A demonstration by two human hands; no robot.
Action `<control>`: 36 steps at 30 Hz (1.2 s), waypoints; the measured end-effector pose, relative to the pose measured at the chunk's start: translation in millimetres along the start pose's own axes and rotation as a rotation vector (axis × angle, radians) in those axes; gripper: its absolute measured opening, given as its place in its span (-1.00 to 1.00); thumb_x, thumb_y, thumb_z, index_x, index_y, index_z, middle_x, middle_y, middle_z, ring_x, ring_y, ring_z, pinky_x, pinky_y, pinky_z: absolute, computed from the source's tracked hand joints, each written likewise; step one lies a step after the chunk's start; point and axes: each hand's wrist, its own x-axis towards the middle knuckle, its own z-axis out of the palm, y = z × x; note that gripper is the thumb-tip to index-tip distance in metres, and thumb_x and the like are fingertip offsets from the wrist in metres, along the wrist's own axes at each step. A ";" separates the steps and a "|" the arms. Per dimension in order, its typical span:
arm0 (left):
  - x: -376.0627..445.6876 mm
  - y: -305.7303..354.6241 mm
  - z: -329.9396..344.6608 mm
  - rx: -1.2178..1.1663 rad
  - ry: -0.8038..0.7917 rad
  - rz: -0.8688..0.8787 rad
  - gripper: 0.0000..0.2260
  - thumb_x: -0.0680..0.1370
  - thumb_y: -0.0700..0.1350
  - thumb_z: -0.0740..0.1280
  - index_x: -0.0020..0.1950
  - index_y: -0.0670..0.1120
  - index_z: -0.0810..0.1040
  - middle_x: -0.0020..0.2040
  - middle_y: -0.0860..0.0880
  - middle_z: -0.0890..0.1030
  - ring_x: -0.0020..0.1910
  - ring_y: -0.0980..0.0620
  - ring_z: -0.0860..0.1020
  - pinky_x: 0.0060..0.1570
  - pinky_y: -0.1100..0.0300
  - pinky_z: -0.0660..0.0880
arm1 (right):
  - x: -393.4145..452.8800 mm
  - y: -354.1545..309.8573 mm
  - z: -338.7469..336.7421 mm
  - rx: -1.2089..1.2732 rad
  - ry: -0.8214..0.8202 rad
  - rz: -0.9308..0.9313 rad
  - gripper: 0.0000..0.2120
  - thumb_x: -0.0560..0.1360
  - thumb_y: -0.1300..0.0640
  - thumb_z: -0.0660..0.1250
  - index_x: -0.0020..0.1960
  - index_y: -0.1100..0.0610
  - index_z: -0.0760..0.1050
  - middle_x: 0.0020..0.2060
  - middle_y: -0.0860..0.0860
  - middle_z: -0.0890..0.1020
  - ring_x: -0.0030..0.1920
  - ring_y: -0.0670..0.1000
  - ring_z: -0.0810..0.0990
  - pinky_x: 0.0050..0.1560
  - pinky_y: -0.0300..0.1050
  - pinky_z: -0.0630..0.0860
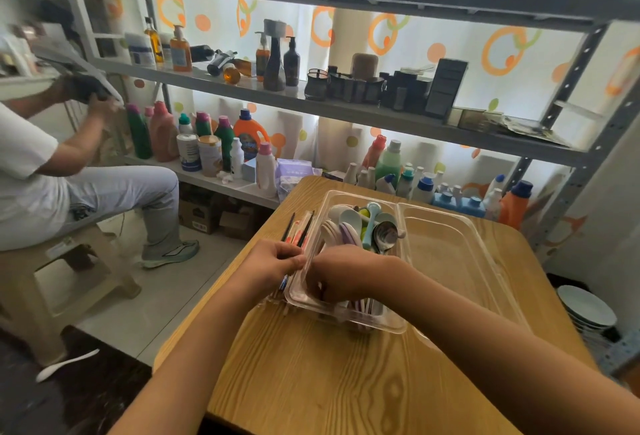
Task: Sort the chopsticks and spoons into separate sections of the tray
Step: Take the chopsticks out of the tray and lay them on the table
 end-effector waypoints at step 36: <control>-23.4 22.5 11.9 0.342 0.276 0.168 -0.61 0.58 -0.01 0.32 0.41 0.05 0.44 0.29 0.00 0.57 0.21 0.03 0.55 0.12 0.14 0.47 | -17.2 -11.6 -66.7 0.984 1.471 0.236 -0.78 0.57 0.12 0.36 0.18 0.15 0.64 -0.01 -0.04 0.72 0.00 -0.08 0.68 0.08 0.14 0.63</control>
